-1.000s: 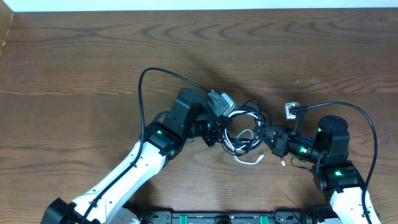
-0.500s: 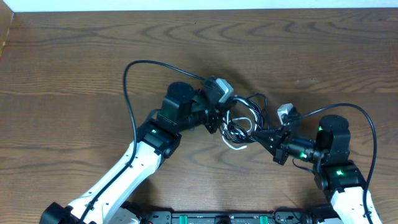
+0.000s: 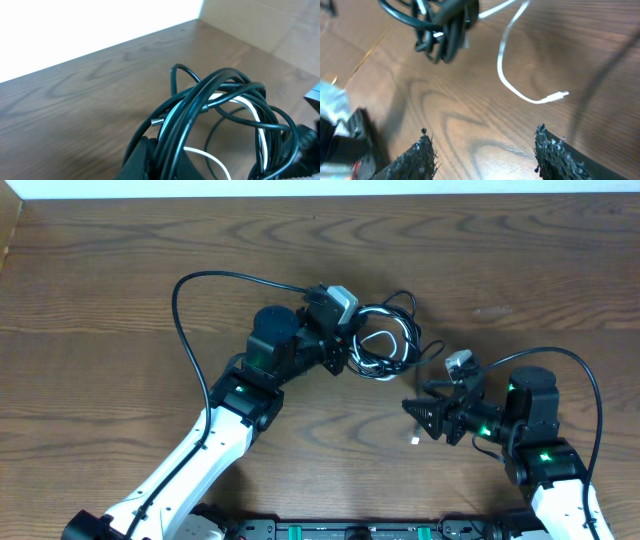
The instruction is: Untangle cables
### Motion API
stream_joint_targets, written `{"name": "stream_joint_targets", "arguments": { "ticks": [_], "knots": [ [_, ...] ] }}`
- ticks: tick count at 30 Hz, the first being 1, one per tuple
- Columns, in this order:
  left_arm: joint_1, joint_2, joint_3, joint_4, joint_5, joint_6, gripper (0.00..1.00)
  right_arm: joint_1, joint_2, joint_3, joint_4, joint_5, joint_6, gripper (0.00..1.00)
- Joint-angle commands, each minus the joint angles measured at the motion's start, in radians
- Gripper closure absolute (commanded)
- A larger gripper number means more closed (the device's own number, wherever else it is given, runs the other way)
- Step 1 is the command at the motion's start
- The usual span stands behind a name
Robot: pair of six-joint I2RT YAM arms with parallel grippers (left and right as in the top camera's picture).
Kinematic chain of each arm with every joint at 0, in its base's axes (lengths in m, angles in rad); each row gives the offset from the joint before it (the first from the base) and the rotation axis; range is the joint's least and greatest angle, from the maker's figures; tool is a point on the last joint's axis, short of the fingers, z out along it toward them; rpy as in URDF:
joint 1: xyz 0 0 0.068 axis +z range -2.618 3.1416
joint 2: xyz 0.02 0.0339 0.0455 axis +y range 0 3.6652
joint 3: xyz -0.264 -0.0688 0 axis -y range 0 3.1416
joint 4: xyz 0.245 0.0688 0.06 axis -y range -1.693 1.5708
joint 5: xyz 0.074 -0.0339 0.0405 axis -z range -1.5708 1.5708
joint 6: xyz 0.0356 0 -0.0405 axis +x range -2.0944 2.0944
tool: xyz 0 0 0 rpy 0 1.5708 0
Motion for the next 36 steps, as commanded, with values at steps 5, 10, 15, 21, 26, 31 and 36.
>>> {"name": "stream_joint_targets", "arguments": {
  "ticks": [5,10,15,21,26,31,36],
  "knots": [
    [0.002,-0.022,0.021,-0.056,-0.33,-0.365,0.92,0.003,0.001,-0.006,0.072,-0.051,0.172,0.39],
    [0.002,-0.022,0.021,-0.135,-0.385,-0.549,0.92,0.003,0.001,-0.006,0.162,-0.097,0.372,0.47],
    [0.002,-0.022,0.021,-0.219,-0.383,-0.856,0.92,0.003,0.001,-0.006,0.185,-0.097,0.563,0.46],
    [0.002,-0.022,0.021,-0.415,-0.356,-1.467,0.92,0.003,0.001,-0.006,0.18,-0.089,0.654,0.44],
    [0.002,-0.022,0.021,-0.431,-0.221,-1.471,0.92,0.003,0.001,-0.006,0.169,-0.024,0.654,0.51],
    [0.01,-0.022,0.021,-0.427,-0.018,-1.342,0.92,0.003,0.001,-0.006,0.084,0.098,0.649,0.6],
    [0.045,-0.022,0.021,-0.402,0.171,-1.092,0.92,0.003,0.001,-0.006,0.027,0.136,0.557,0.61]
  ]
}}
